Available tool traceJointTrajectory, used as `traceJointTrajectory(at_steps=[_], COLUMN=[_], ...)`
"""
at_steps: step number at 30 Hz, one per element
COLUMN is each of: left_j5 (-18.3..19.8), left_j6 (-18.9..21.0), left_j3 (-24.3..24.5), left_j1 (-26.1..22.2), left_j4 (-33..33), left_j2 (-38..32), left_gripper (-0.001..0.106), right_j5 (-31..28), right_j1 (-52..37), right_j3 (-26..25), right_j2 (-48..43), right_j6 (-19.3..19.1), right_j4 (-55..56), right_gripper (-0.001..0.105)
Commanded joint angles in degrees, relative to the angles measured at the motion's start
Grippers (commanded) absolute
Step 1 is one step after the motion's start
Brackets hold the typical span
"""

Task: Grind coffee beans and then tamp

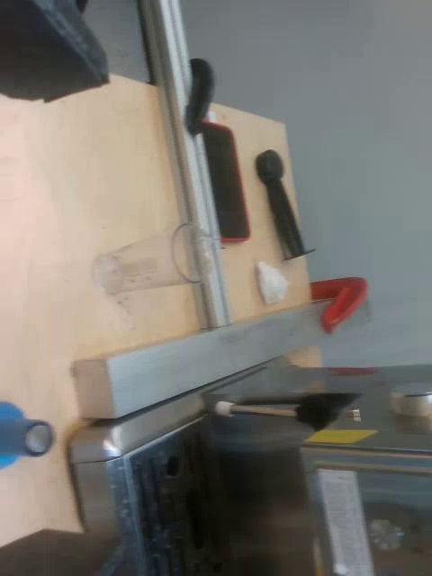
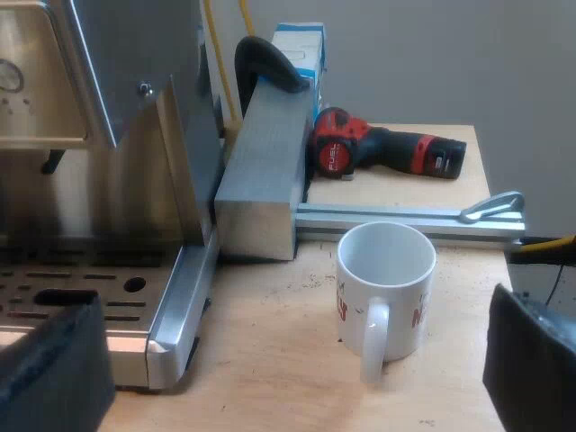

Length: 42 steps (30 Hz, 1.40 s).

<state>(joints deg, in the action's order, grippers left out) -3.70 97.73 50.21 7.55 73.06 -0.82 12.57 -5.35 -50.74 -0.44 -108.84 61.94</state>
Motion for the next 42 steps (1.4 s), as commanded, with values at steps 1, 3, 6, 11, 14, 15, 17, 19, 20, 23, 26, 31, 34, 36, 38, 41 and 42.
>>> traceJointTrajectory(at_steps=[1, 3, 6, 11, 14, 15, 17, 19, 20, 23, 26, 31, 34, 36, 38, 41, 42], left_j5=[-1.97, -2.08, -2.07, -1.62, 0.02, 1.21, 2.55, 4.21, 4.51, 4.85, 4.83, 4.83, 4.99, 5.40, 5.74, 5.88, 5.88], left_j6=[1.24, 1.22, 1.22, 1.45, 1.45, 1.45, 1.45, 1.45, 1.45, 1.45, 1.45, 1.45, 1.45, 1.30, 1.29, 1.07, 1.07], left_j3=[0.19, -0.04, -1.18, -6.75, -10.58, -11.90, -13.44, -15.52, -15.94, -17.46, -20.05, -22.89, -23.79, -23.83, -23.83, -23.83, -23.83], left_j1=[0.27, 0.27, 0.27, 0.27, 0.27, 0.27, 0.27, 0.27, 0.27, 0.27, 0.27, 0.27, 0.27, 0.27, 0.27, 0.27, 0.27], left_j4=[0.32, -0.32, -3.19, -11.34, -15.76, -17.02, -18.40, -19.65, -19.86, -20.29, -20.34, -20.34, -20.61, -20.69, -20.69, -20.69, -20.69], left_j2=[-8.01, -8.01, -8.01, -8.01, -8.01, -7.90, -7.89, -7.89, -7.89, -7.89, -7.89, -7.89, -7.89, -7.89, -7.89, -7.89, -7.89], left_gripper=[0.105, 0.105, 0.105, 0.105, 0.105, 0.105, 0.105, 0.105, 0.105, 0.105, 0.105, 0.105, 0.105, 0.105, 0.105, 0.105, 0.105], right_j5=[0.30, 0.30, 0.66, 4.19, 4.41, 4.41, 4.41, 4.41, 4.41, 4.41, 4.41, 4.41, 4.41, 4.41, 4.17, 4.19, 3.49], right_j1=[0.00, 0.00, 0.00, 0.00, 0.00, 0.00, 0.00, 0.00, 0.00, 0.00, 0.00, 0.00, 0.00, 0.00, 0.00, 0.00, 0.00], right_j3=[-0.32, -0.32, 0.37, 4.46, 7.55, 8.60, 9.85, 12.53, 13.23, 15.40, 17.28, 19.56, 19.62, 19.62, 19.62, 19.62, 19.62], right_j2=[-2.73, -2.73, -2.73, -2.63, -2.63, -2.63, -2.63, -2.63, -2.63, -2.63, -2.63, -2.52, -2.54, -2.54, -2.54, -2.54, -2.54], right_j6=[-0.67, -0.67, -0.67, -0.51, -0.51, -0.51, -0.51, -0.51, -0.51, -0.51, -0.51, -0.51, -0.51, -0.51, -0.51, -0.51, -0.51], right_j4=[-0.40, -0.40, -0.40, -0.34, -0.32, -0.32, -0.32, -0.32, -0.32, -0.32, -0.08, -0.48, -0.76, -0.76, -0.76, -0.76, -0.76], right_gripper=[0.085, 0.085, 0.085, 0.085, 0.085, 0.085, 0.085, 0.085, 0.085, 0.085, 0.085, 0.085, 0.085, 0.085, 0.085, 0.085, 0.085])
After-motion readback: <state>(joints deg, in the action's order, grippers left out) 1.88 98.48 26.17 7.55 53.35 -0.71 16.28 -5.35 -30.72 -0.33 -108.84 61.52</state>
